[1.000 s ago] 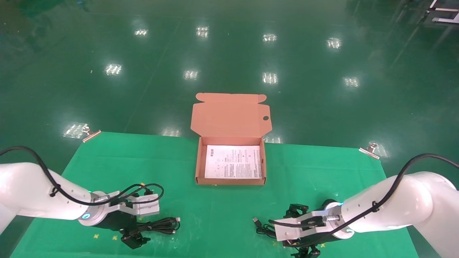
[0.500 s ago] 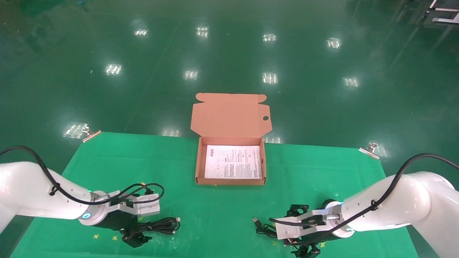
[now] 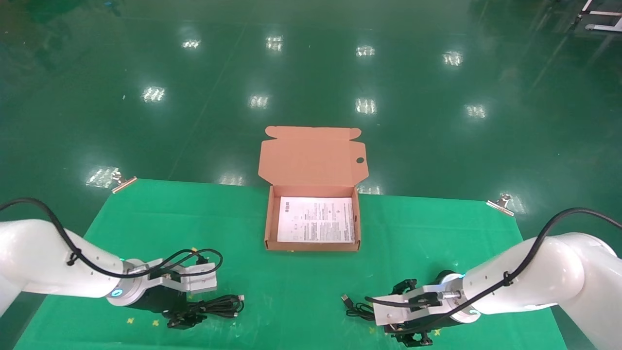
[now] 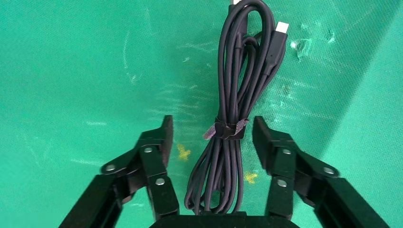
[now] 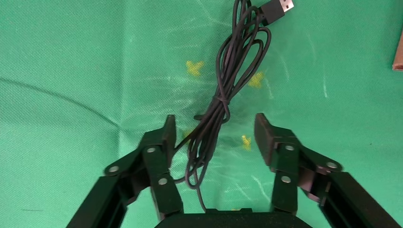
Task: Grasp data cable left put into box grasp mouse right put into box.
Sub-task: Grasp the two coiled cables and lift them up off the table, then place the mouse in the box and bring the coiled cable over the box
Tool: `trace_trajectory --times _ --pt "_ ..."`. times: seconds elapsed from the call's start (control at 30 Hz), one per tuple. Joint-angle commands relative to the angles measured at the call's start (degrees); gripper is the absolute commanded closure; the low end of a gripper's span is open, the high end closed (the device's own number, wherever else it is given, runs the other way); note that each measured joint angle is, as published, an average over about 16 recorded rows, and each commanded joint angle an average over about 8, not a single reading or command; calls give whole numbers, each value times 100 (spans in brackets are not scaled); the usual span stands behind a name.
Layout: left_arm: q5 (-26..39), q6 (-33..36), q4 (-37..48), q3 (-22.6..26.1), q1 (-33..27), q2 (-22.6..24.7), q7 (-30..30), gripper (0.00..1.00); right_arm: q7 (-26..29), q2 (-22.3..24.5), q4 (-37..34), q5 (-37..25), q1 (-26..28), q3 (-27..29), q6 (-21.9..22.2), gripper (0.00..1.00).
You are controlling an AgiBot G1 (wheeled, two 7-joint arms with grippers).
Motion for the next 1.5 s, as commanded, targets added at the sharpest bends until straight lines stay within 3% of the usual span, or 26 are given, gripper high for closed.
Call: trace_trajectory --times 0.03,0.93,1.17,1.33,1.5 --pt "1 1 -4 1 1 -1 -1 100 1 2 5 0 0 0 -2 100" --pt "1 6 -180 -16 -33 -100 50 100 88 89 57 71 24 70 19 100" --pt "53 -3 -852 -67 -135 -405 91 100 578 605 599 141 145 320 172 100" --pt "231 -118 -1481 -98 -244 -587 11 100 1078 1015 1263 -77 379 488 316 100" --pt "540 -385 -2007 -113 -334 -616 -109 100 1477 1136 1688 -398 742 634 461 100"
